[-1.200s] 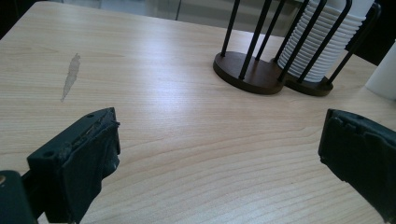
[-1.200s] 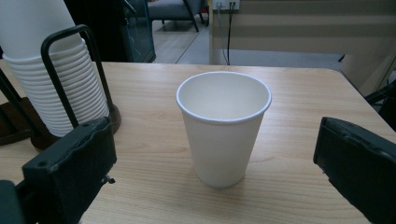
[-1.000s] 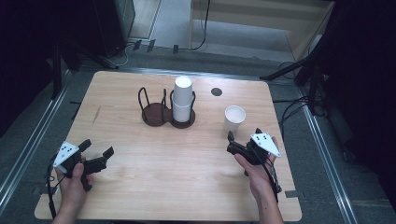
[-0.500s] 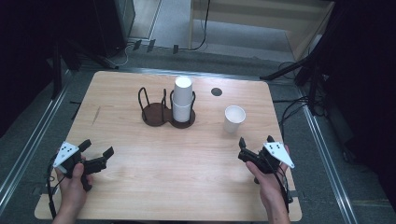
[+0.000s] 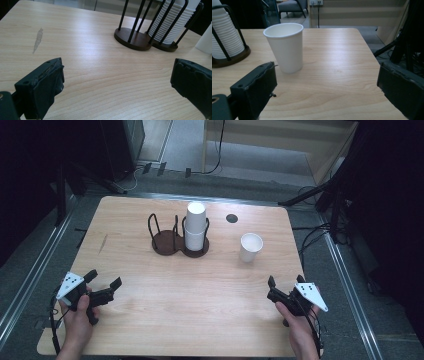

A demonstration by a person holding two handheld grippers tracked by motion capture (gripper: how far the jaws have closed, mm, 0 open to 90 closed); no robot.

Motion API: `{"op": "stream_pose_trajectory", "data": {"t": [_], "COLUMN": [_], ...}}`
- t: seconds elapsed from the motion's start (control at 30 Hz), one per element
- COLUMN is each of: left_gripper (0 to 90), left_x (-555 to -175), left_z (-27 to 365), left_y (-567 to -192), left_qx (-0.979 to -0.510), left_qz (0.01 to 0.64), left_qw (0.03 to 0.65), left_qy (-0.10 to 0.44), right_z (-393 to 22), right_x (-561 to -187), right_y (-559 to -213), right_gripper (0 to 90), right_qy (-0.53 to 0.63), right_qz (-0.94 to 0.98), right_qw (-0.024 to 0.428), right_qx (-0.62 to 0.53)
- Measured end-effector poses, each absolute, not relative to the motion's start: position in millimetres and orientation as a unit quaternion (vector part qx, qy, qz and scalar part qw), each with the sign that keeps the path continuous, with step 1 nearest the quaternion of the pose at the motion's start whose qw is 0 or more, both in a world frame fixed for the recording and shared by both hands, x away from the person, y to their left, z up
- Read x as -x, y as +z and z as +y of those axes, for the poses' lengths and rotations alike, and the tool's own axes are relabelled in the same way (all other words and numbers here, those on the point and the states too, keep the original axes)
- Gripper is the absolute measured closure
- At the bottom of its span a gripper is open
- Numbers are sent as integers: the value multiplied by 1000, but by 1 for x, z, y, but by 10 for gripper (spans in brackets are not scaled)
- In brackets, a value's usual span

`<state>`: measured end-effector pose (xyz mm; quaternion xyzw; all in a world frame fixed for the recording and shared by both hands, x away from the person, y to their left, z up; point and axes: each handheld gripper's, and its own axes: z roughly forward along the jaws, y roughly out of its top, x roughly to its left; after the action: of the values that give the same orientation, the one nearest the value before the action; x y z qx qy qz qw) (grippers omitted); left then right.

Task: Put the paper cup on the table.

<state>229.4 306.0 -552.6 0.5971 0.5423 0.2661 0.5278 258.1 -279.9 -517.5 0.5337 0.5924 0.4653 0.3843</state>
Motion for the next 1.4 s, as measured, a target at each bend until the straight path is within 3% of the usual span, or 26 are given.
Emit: {"op": "stream_pose_trajectory", "data": {"t": [0.5,0.67,0.97,1.4], "left_gripper": [0,0,0,0], "left_x": [-229,-229,-229,-230], "left_z": [306,305,305,305], "left_y": [-553,-553,-553,-553], "left_qx": [-596,-597,-597,-598], "left_qz": [543,543,545,549], "left_qw": [528,527,526,523], "left_qy": [267,265,265,261], "right_z": [-306,-314,-324,-316], "right_x": [-239,-229,-213,-210], "right_y": [-535,-538,-546,-547], "right_gripper": [68,141,140,166], "right_qy": [426,425,429,374], "right_qz": [601,603,616,644], "right_qw": [416,416,390,395], "right_qx": [-533,-532,-533,-538]}}
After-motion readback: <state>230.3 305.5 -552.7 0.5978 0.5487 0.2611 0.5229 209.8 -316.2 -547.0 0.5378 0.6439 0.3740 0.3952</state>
